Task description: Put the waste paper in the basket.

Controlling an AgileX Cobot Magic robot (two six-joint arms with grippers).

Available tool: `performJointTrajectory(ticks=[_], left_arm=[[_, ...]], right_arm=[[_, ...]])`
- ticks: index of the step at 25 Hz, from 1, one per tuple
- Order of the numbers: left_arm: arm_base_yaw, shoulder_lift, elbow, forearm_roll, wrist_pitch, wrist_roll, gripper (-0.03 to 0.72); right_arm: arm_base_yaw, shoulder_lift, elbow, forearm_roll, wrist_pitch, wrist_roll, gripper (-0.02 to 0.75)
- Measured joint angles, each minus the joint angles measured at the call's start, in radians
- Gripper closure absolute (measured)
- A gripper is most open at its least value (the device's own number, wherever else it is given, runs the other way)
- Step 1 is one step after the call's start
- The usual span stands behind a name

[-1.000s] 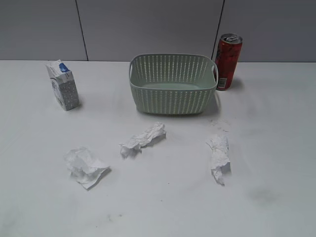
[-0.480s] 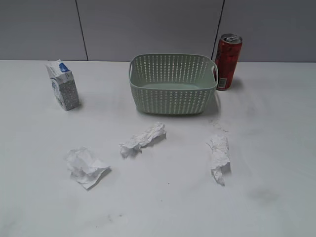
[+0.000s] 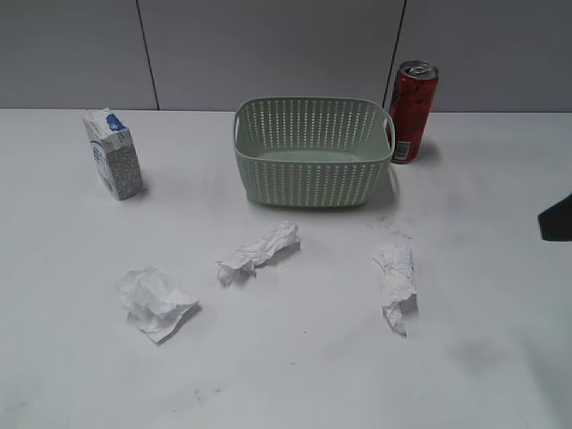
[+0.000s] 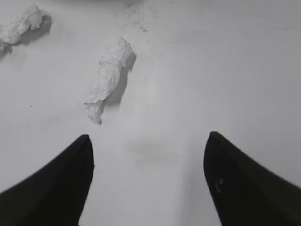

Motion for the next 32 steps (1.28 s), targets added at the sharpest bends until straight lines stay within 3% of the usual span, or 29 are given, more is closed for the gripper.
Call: performJointTrajectory(ticks=[6, 12, 19, 28, 30, 32], left_arm=[[0.000, 0.000, 0.000, -0.001, 0.000, 0.000, 0.059], [0.000, 0.000, 0.000, -0.001, 0.000, 0.000, 0.074], [0.000, 0.000, 0.000, -0.001, 0.000, 0.000, 0.091], [0.000, 0.000, 0.000, -0.001, 0.000, 0.000, 0.095], [0.000, 0.000, 0.000, -0.001, 0.000, 0.000, 0.096], [0.000, 0.000, 0.000, -0.001, 0.000, 0.000, 0.096]], right_arm=[[0.208, 0.251, -0.103, -0.034, -0.055, 0.020, 0.188], [0.392, 0.480, -0.211, -0.195, -0.140, 0.183, 0.188], [0.409, 0.721, -0.281, -0.278, -0.231, 0.318, 0.214], [0.409, 0.868, -0.284, -0.296, -0.294, 0.339, 0.242], [0.409, 0.872, -0.286, -0.297, -0.303, 0.339, 0.267], [0.409, 0.874, -0.286, -0.299, -0.312, 0.339, 0.345]])
